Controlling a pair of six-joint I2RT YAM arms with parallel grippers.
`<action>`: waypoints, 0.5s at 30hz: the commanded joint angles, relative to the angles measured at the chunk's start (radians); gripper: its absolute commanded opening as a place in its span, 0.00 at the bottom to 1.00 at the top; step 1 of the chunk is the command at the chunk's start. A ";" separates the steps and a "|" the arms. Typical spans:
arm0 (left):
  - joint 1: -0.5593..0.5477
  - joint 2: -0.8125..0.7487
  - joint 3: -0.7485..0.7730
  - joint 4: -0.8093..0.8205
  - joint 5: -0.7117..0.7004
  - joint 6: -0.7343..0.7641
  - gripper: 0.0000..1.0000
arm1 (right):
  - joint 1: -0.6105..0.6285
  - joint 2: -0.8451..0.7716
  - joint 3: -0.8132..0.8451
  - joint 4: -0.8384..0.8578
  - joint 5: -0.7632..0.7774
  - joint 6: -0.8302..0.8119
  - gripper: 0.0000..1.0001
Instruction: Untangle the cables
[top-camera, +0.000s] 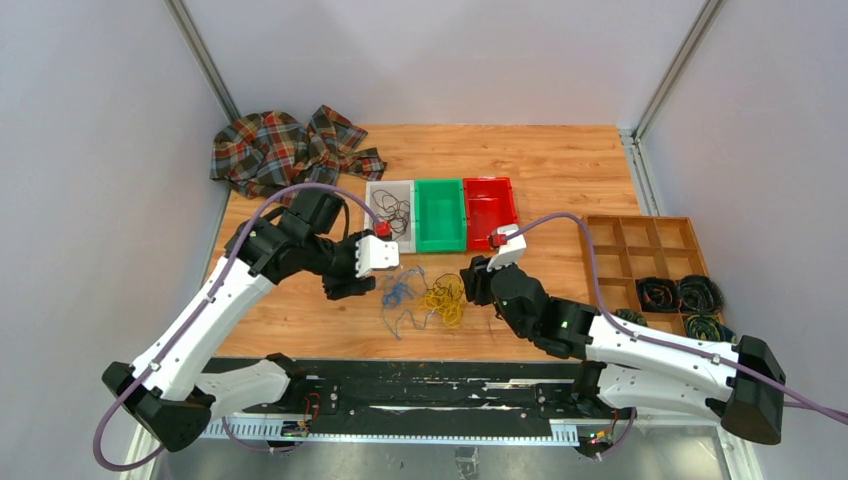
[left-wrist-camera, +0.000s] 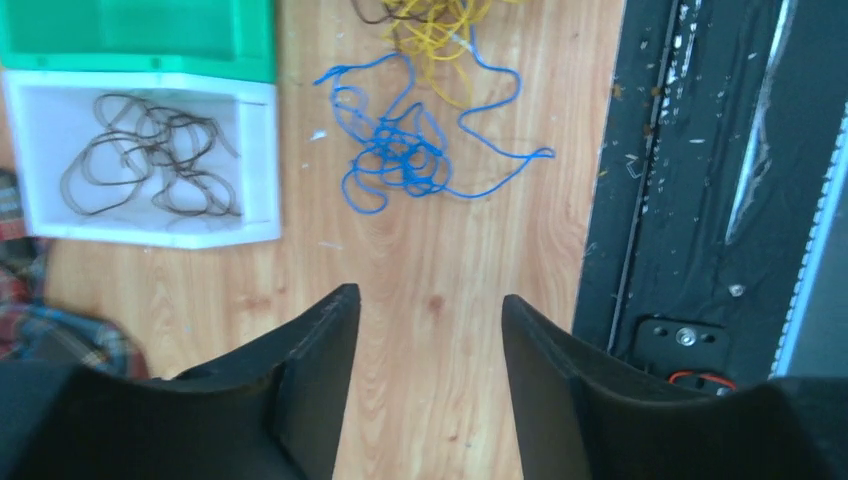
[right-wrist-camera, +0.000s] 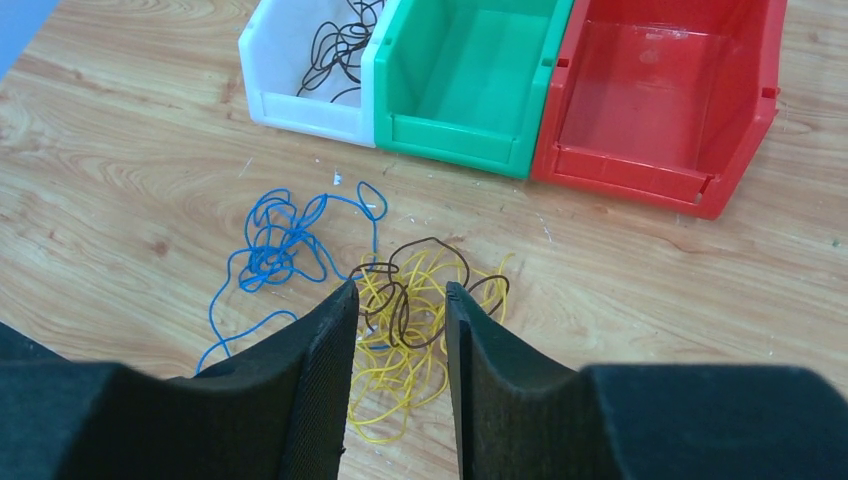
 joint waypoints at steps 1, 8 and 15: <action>-0.008 0.030 -0.122 0.066 0.014 0.000 0.65 | -0.023 0.025 0.030 -0.002 0.033 -0.013 0.39; -0.045 0.234 -0.226 0.354 -0.091 -0.125 0.74 | -0.023 -0.004 0.026 -0.046 0.034 0.017 0.40; -0.048 0.450 -0.110 0.515 -0.138 -0.352 0.70 | -0.023 -0.093 -0.041 -0.042 0.044 0.041 0.39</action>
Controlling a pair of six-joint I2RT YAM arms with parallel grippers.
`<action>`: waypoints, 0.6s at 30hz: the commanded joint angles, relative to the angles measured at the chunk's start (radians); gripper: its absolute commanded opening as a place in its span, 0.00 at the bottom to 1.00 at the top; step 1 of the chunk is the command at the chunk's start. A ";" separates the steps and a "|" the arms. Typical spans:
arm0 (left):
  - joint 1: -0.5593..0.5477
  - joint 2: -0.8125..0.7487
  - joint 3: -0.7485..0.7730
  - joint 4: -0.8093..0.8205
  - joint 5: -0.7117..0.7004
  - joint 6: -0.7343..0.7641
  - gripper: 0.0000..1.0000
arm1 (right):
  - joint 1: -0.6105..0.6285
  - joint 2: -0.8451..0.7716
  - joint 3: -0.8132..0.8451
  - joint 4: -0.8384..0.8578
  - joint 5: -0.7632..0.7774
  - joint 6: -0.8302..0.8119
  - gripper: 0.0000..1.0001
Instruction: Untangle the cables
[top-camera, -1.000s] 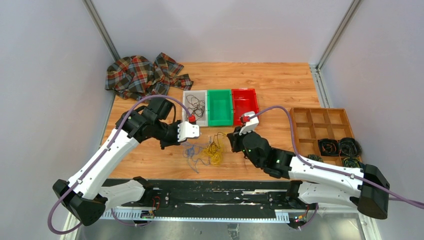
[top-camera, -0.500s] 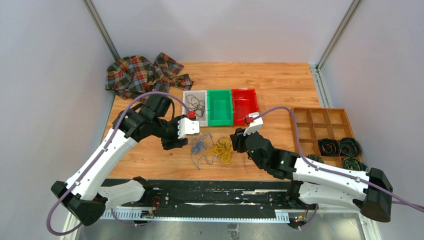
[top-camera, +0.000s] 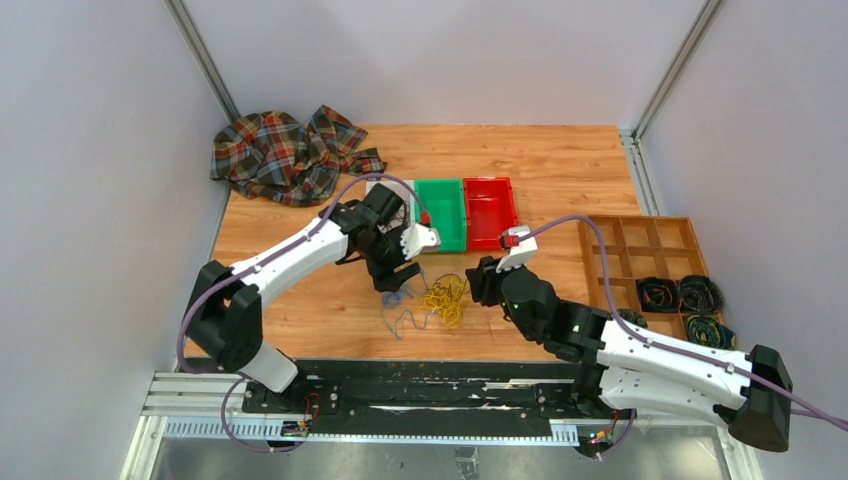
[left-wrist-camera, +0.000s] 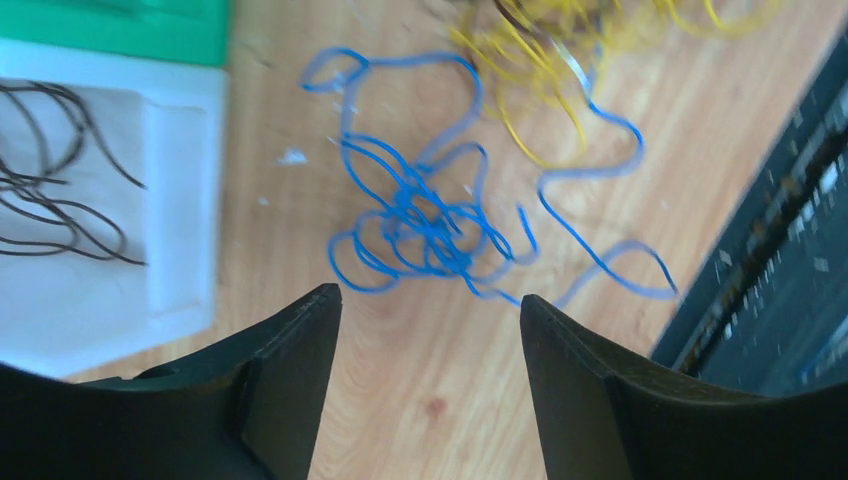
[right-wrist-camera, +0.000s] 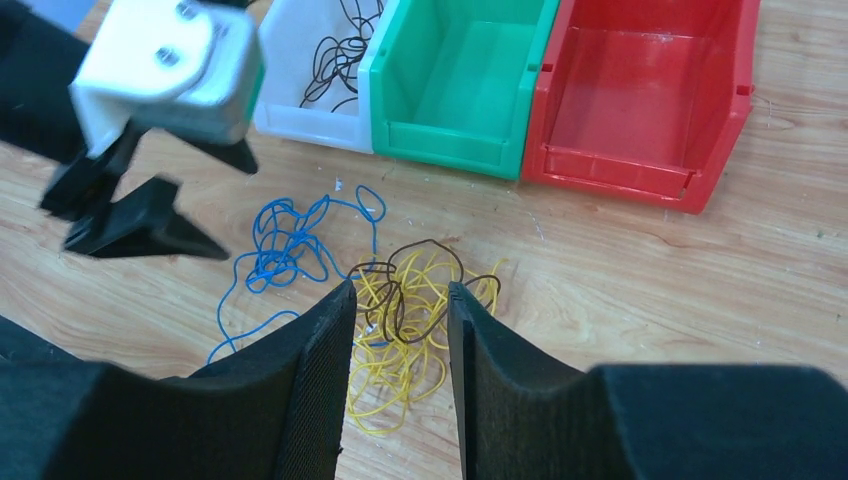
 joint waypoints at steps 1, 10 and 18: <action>-0.008 0.053 0.050 0.182 -0.027 -0.173 0.69 | -0.023 -0.053 -0.043 -0.008 0.032 0.033 0.39; -0.008 0.081 -0.025 0.292 -0.064 -0.157 0.46 | -0.023 -0.070 -0.054 -0.008 0.005 0.049 0.38; -0.008 0.131 -0.013 0.202 0.049 -0.097 0.47 | -0.022 -0.079 -0.053 -0.027 0.000 0.064 0.37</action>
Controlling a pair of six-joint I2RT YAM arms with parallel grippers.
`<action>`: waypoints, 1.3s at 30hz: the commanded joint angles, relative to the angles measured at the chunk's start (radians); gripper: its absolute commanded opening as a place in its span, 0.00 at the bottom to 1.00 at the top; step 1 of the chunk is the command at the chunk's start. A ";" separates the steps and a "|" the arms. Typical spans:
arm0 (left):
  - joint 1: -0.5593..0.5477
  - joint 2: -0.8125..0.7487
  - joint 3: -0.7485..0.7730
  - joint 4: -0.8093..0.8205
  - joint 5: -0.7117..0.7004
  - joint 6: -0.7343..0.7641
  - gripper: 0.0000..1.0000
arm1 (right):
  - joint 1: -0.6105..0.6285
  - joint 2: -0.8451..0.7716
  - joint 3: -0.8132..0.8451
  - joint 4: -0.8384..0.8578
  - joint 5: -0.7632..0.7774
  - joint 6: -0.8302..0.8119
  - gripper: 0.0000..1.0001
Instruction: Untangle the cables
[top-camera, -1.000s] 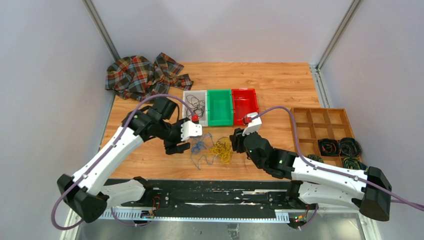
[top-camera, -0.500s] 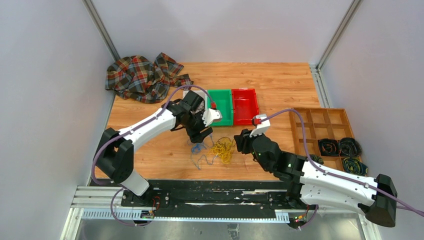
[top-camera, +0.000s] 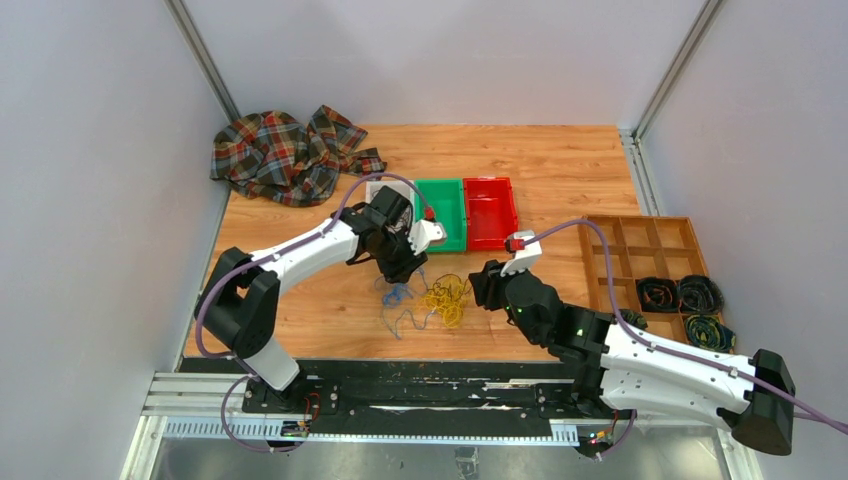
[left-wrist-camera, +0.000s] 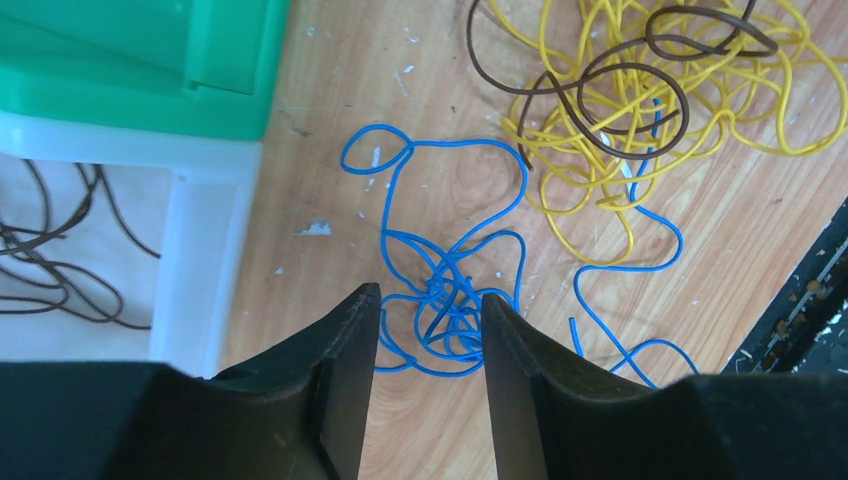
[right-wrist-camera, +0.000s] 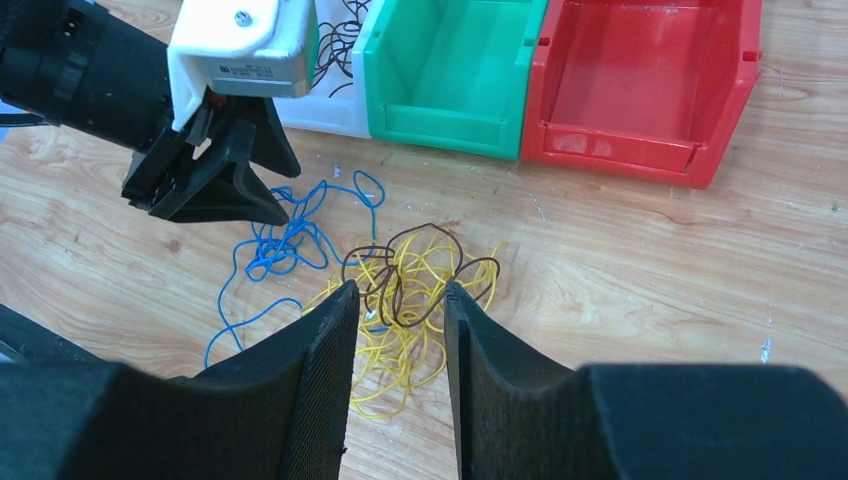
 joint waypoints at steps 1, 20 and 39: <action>-0.007 0.026 0.007 -0.040 0.051 0.050 0.47 | -0.022 -0.024 -0.004 -0.023 0.005 0.022 0.37; -0.008 -0.206 0.163 -0.197 0.051 0.033 0.01 | -0.021 -0.024 0.022 0.047 -0.046 -0.031 0.39; -0.051 -0.410 0.546 -0.468 0.165 -0.070 0.00 | 0.058 0.283 0.294 0.385 -0.289 -0.108 0.47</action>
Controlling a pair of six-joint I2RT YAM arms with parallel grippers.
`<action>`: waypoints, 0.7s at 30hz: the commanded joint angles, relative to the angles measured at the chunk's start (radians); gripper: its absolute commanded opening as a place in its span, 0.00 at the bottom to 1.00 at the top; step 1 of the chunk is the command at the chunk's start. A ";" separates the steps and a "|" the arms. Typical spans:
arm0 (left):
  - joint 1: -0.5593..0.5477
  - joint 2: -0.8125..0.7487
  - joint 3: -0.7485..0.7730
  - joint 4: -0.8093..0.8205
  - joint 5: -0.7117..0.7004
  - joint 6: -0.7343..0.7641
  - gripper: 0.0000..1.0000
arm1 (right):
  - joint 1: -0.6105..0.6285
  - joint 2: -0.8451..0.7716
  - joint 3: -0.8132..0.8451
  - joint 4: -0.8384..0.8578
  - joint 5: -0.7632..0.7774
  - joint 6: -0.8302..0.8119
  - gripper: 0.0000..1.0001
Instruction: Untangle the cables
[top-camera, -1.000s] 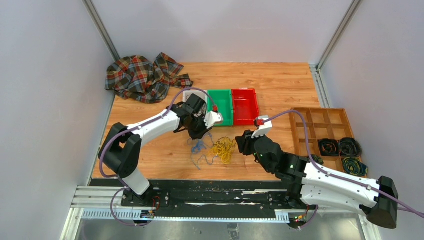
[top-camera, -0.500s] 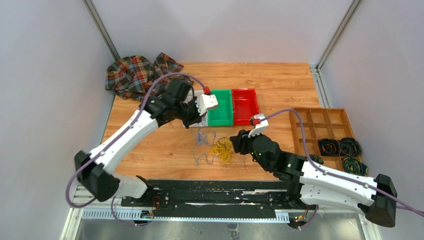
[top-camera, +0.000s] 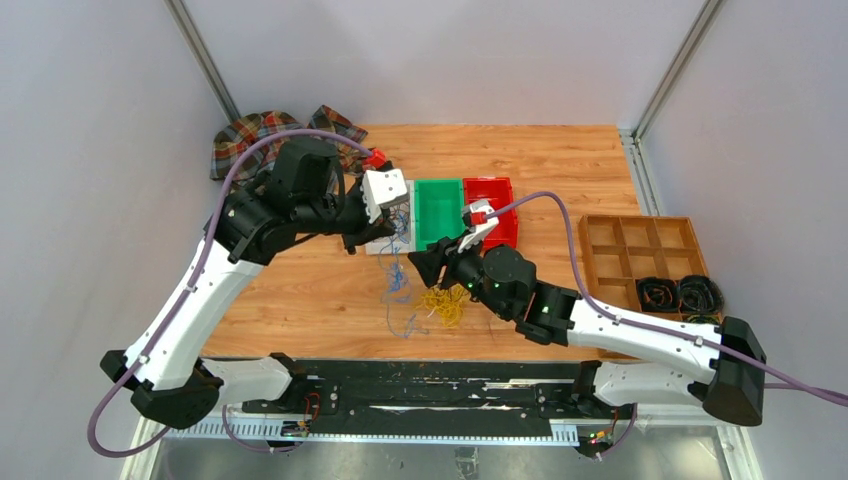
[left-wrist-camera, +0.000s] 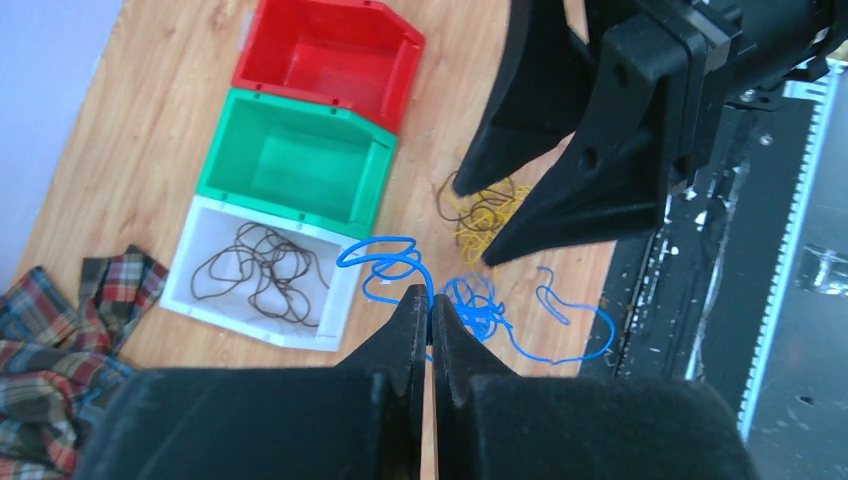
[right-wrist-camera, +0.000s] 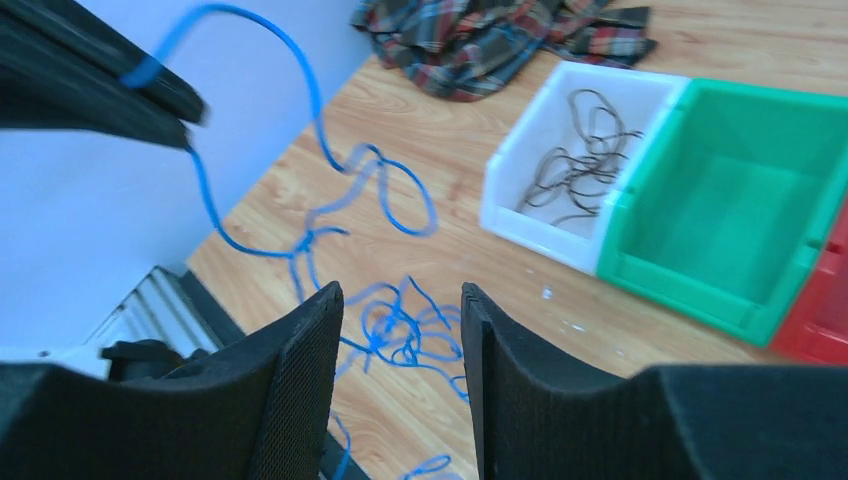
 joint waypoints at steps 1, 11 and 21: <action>-0.038 -0.010 0.026 -0.035 0.026 -0.039 0.00 | 0.040 0.031 0.068 0.114 -0.072 -0.032 0.47; -0.065 -0.008 0.038 -0.045 0.012 -0.046 0.00 | 0.086 0.019 0.067 0.202 -0.107 -0.054 0.47; -0.073 0.001 0.116 -0.084 0.085 -0.059 0.00 | 0.073 0.111 0.129 0.229 -0.050 -0.094 0.47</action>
